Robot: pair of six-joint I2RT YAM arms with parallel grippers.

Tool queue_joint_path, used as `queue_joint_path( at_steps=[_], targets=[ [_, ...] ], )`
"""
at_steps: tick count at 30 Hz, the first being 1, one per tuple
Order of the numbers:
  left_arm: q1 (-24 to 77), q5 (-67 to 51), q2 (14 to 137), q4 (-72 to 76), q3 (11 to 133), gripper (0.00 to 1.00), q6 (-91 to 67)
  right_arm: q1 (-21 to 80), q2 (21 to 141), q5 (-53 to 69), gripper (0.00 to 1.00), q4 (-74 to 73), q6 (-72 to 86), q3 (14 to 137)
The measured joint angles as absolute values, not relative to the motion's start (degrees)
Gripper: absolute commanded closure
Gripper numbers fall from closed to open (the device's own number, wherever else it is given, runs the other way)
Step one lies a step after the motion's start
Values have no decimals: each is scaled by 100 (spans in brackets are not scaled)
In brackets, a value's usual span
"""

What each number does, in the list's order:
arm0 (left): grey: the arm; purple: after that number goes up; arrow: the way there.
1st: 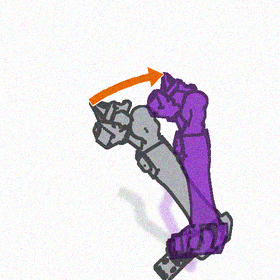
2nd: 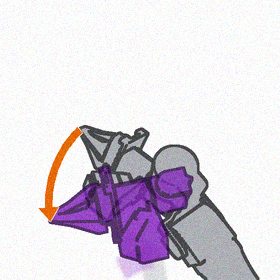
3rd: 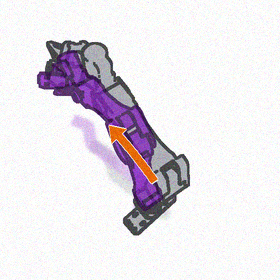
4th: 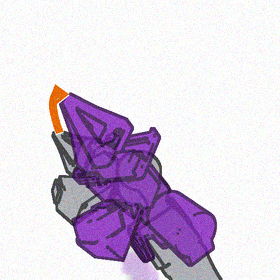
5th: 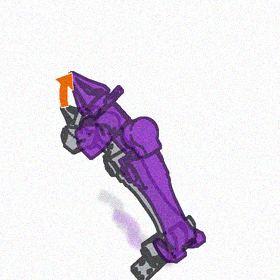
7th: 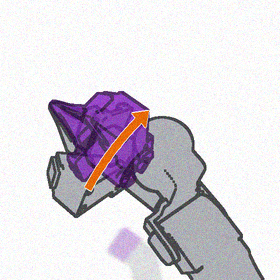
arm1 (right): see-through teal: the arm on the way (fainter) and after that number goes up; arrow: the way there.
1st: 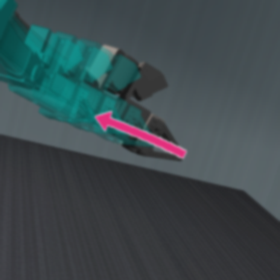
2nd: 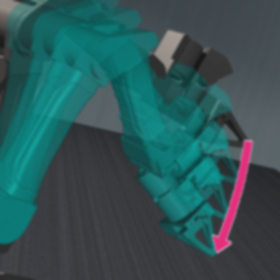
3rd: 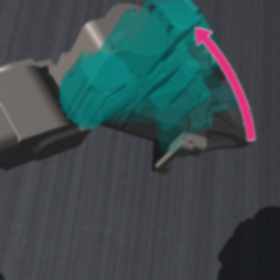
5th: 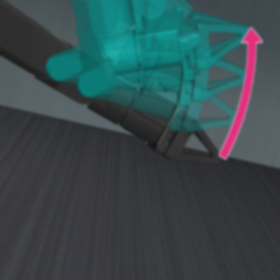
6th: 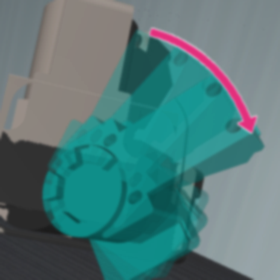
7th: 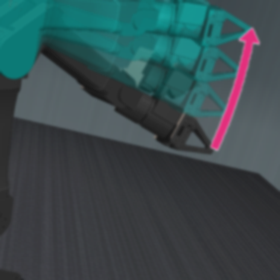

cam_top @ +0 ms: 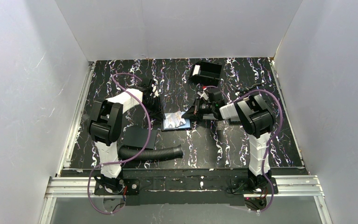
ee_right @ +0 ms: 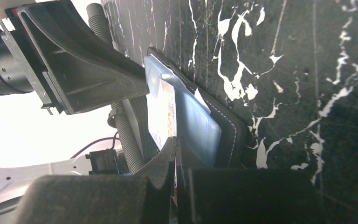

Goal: Put the credit cards into the card holder
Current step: Insert the credit card into the card holder.

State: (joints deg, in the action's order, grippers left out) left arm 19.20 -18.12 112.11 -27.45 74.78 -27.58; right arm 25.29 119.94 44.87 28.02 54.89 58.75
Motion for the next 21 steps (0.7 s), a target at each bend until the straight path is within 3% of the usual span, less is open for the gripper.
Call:
queue_joint_path(
  at_steps=[21],
  targets=[
    [1887, -2092, 11159, -2400, 7230, 75, -3097, 2919, 11608, 3384, 99, 4041, 6121, 5039]
  ],
)
